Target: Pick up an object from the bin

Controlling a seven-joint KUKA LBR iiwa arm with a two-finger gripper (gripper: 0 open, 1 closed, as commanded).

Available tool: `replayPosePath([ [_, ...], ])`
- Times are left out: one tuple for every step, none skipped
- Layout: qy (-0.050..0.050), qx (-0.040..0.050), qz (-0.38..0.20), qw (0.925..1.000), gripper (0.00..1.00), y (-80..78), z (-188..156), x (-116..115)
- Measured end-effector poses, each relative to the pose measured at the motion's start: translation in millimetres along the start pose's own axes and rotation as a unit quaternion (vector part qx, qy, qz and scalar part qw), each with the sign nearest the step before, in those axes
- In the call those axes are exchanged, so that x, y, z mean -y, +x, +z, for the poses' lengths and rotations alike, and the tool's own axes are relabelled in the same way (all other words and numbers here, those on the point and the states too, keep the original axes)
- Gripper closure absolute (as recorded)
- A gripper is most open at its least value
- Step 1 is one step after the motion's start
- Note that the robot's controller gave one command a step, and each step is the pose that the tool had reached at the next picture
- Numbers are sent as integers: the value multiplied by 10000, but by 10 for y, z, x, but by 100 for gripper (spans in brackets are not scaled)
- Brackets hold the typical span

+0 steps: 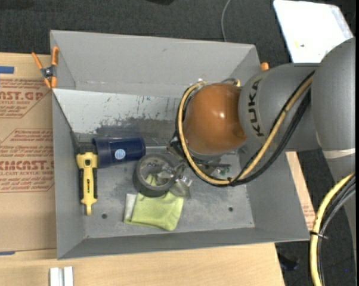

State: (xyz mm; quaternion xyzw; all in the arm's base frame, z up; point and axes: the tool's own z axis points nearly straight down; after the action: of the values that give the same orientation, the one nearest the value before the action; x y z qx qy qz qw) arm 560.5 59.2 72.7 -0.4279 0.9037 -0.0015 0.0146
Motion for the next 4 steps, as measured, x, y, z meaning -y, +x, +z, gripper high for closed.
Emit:
replayPosePath([
  [-68,-65,295,9995,100,-44,26,44],
  [-67,-64,296,9995,100,-44,26,45],
  [-67,-63,296,9995,100,-44,27,45],
  [-67,-63,296,9995,100,-44,27,45],
])
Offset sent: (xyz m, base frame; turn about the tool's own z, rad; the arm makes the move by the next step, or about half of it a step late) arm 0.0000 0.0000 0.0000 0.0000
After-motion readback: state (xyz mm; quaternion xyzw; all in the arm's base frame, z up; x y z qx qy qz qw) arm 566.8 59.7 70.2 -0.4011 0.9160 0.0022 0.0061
